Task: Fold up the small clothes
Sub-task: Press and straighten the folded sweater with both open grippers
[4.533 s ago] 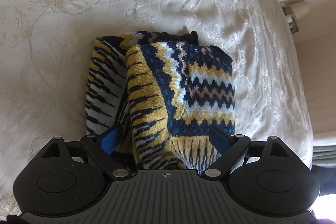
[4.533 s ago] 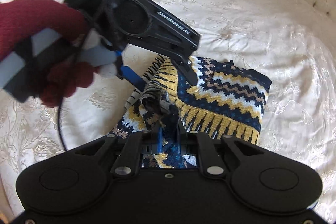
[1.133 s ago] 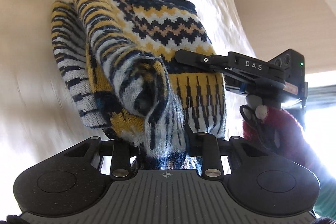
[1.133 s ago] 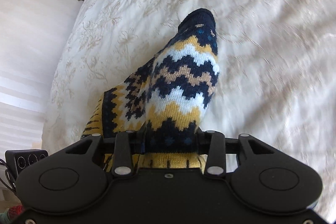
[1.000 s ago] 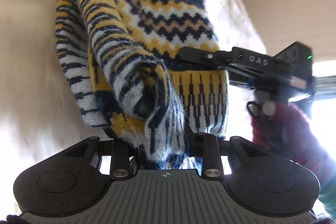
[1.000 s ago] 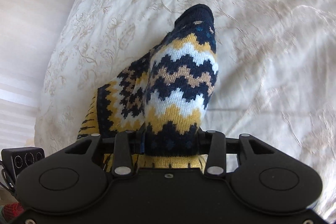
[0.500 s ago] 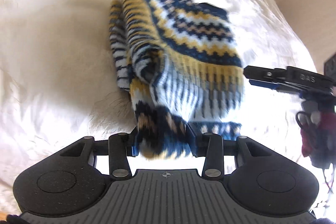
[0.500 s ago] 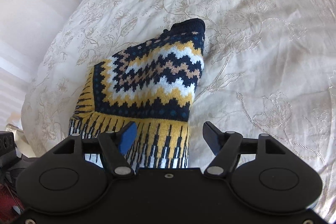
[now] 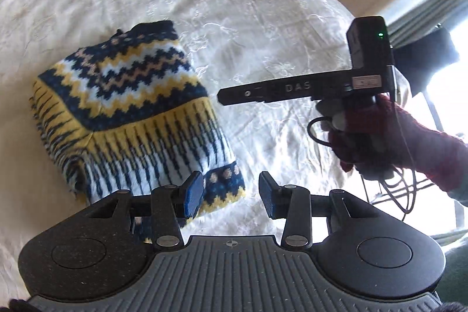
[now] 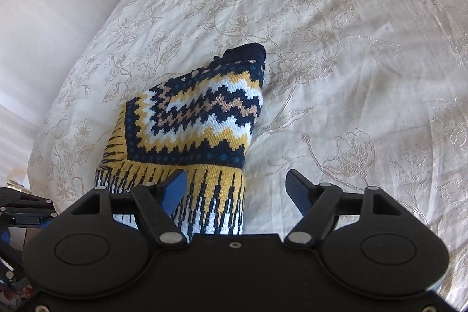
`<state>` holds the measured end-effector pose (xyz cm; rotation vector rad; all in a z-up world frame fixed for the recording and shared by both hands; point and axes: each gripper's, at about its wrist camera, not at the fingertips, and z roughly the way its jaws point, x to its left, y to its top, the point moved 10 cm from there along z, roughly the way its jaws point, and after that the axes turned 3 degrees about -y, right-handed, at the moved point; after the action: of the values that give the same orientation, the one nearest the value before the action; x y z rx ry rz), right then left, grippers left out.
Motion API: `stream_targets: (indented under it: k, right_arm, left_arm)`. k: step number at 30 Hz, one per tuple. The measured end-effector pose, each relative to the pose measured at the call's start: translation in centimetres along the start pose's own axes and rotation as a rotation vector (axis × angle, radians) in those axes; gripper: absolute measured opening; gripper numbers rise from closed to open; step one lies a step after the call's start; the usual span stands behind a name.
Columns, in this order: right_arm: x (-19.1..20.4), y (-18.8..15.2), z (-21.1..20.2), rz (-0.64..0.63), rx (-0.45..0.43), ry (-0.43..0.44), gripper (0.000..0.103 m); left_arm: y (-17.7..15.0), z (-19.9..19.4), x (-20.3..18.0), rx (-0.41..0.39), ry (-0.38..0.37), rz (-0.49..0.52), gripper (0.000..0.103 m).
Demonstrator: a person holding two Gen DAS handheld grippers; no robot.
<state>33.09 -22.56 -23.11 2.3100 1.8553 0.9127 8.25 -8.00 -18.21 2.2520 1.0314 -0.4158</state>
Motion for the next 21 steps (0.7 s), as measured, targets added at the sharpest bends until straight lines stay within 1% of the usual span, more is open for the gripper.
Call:
stream_targets:
  k: [2,3,5,7,8,10,11,12,14,17,18,21]
  right_arm:
    - [0.0,0.5,0.1,0.003,-0.01,-0.012,0.078]
    - [0.1,0.7,0.2,0.008,-0.018,-0.015,0.079]
    - [0.3,1.3,0.4,0.017,-0.027,-0.02,0.079]
    - [0.5,1.9,0.7,0.017,-0.036,-0.031,0.081]
    - [0.6,2.2,0.8,0.016,-0.041,-0.037,0.081]
    - [0.7,2.8,1.2,0.014,-0.047,-0.052,0.081]
    - [0.8,3.1,1.4,0.013,-0.051,-0.059,0.081]
    - [0.8,3.4,1.7,0.011,-0.055,-0.068,0.081]
    - [0.7,4.0,2.1,0.011,-0.063,-0.086,0.083]
    - [0.4,5.0,3.0,0.013,-0.075,-0.12,0.087]
    - [0.3,5.3,3.4,0.014,-0.077,-0.133,0.087]
    - [0.4,5.7,5.1,0.005,-0.059,-0.155,0.087]
  left_arm:
    - [1.3,0.1,0.4,-0.037,0.005,0.015,0.041]
    - [2.1,0.2,1.1,-0.061,0.028,0.005,0.041]
    - [3.4,0.2,3.3,-0.124,0.101,-0.039,0.041]
    - [4.6,-0.1,7.1,-0.224,0.207,-0.151,0.043]
    - [4.7,0.0,9.0,-0.252,0.254,-0.22,0.043]
    - [4.2,0.3,12.6,-0.277,0.322,-0.348,0.043]
    - [3.7,0.6,13.9,-0.272,0.346,-0.387,0.043]
    - [2.9,1.1,15.3,-0.241,0.374,-0.423,0.042]
    - [1.1,2.2,16.8,-0.153,0.417,-0.432,0.042]
    - [-0.2,2.1,16.8,-0.149,0.429,-0.378,0.044]
    - [-0.5,2.0,16.8,-0.149,0.431,-0.386,0.048]
    - [-1.2,1.9,17.3,-0.166,0.391,-0.474,0.051]
